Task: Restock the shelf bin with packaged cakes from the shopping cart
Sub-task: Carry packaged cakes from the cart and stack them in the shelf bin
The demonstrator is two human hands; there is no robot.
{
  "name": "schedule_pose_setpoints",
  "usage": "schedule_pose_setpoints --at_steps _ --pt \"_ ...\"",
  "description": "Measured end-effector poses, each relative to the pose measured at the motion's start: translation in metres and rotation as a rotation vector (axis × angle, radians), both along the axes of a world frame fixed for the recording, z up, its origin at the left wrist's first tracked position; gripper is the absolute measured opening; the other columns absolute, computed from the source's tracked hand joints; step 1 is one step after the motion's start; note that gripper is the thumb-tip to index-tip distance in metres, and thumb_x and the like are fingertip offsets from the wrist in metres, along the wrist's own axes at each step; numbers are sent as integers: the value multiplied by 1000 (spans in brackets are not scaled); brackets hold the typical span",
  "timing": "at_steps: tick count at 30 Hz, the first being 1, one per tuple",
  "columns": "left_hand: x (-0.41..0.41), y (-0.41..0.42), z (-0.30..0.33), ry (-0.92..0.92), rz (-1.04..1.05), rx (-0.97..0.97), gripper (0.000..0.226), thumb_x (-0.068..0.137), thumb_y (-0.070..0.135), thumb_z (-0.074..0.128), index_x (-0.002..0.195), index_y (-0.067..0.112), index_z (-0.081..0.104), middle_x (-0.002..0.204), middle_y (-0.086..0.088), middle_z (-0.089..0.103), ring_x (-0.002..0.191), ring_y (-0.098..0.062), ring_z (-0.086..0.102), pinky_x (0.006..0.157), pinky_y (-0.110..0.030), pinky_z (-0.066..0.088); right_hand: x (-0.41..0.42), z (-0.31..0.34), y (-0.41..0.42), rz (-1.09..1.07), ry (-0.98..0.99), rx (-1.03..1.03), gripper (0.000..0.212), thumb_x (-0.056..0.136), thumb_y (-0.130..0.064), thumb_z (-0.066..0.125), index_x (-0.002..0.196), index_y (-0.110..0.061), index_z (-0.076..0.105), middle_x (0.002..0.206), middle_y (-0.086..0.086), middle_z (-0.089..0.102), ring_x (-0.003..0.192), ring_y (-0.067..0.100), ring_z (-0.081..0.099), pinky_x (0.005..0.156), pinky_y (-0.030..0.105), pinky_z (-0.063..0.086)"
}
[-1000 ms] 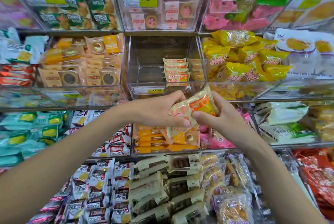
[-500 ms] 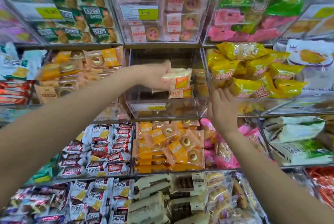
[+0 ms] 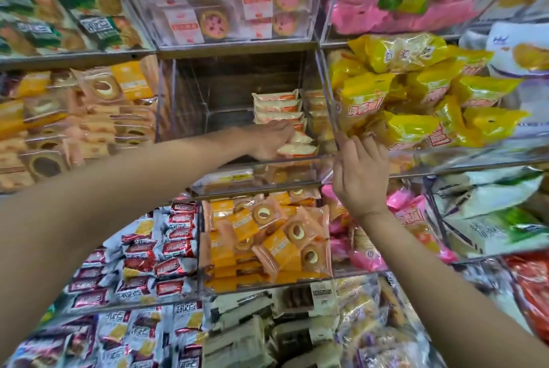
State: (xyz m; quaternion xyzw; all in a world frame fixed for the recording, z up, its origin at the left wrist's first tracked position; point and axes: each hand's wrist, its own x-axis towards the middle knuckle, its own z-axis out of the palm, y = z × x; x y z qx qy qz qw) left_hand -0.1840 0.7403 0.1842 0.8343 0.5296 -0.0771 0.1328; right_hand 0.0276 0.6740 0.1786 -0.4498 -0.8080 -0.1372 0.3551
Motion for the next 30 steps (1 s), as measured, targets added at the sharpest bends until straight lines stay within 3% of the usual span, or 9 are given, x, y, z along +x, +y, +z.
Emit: schedule_pose_setpoints --at_steps 4,9,13,17,22,26,30 --pt "4 4 -11 52 -27 32 37 93 22 46 127 6 42 148 -13 23 130 -30 22 105 -40 23 0 0 0 -9 -2 -9 36 84 -15 38 103 4 62 77 15 60 76 25 38 66 37 27" --pt "11 10 1 72 -55 -7 32 85 33 61 109 11 58 132 -8 30 117 -25 28 90 -29 30 -1 0 -1 -8 1 -11 37 84 -15 37 103 4 62 77 15 60 76 24 37 66 37 27" --pt "16 9 2 41 7 -10 37 89 32 60 114 5 58 127 -12 32 118 -28 32 95 -39 39 -1 0 -1 -18 -3 -4 36 82 -14 38 103 4 62 79 15 61 76 24 37 66 37 27" --pt "21 5 3 4 73 -5 34 89 27 60 112 3 60 123 -15 38 115 -30 39 94 -39 42 -2 -1 -1 -31 -1 3 35 82 -13 39 103 2 62 78 14 61 75 24 39 65 36 26" --pt "23 -1 8 46 -22 -72 22 90 22 58 107 8 63 102 -11 64 89 -27 57 67 -30 42 -2 -2 -1 -39 -4 10 34 84 -15 38 101 1 62 76 13 60 73 27 43 64 36 25" --pt "24 0 10 152 -23 96 25 89 24 58 111 12 60 106 -8 64 93 -27 59 67 -31 45 -2 -1 -1 -39 3 18 33 83 -14 39 103 1 62 76 13 60 75 24 40 65 36 25" --pt "22 4 9 86 -35 206 26 86 29 64 106 15 56 110 -7 58 95 -26 56 68 -33 45 -2 -1 -1 -34 7 14 34 82 -13 39 103 1 61 76 14 60 75 23 37 65 36 25"
